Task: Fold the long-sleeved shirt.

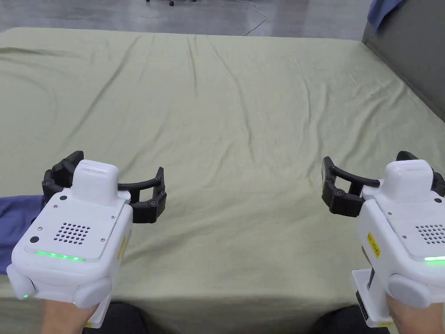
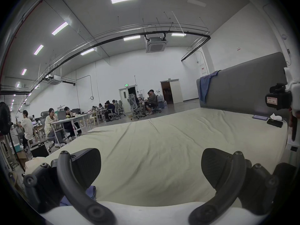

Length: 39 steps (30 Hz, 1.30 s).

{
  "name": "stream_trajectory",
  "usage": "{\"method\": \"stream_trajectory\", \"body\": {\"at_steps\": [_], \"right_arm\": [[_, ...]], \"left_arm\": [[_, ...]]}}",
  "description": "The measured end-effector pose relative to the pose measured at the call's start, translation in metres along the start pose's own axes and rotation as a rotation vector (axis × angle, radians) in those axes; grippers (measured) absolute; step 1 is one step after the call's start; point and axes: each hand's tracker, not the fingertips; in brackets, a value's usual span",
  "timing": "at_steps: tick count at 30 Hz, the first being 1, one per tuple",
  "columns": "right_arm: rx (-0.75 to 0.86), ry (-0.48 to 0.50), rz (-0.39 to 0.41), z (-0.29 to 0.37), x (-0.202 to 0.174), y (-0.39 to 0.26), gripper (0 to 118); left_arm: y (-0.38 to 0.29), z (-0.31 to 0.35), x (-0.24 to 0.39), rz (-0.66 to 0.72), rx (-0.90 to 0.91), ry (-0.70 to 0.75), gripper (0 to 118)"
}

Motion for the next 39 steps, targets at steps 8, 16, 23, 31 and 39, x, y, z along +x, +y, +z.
{"method": "stream_trajectory", "body": {"at_steps": [8,16,23,31,39], "right_arm": [[0.002,0.0,-0.003,0.0013,0.0003,0.0015,112],[0.008,-0.012,0.001,0.0021,0.0009,0.002,112],[0.005,-0.013,-0.009,0.0021,0.0016,0.0017,112],[0.012,-0.012,-0.016,0.0028,0.0016,0.0018,112],[0.009,-0.011,-0.014,0.0036,0.0005,0.0017,112]], "left_arm": [[0.0015,0.0009,-0.0023,0.023,0.003,0.004,118],[0.0017,0.0007,-0.0062,0.066,0.004,0.023,118],[0.0029,0.0024,-0.0043,0.052,0.016,0.025,118],[0.0027,0.0019,-0.0043,0.046,0.015,0.024,118],[0.0024,0.0014,-0.0034,0.041,0.011,0.026,118]]}}
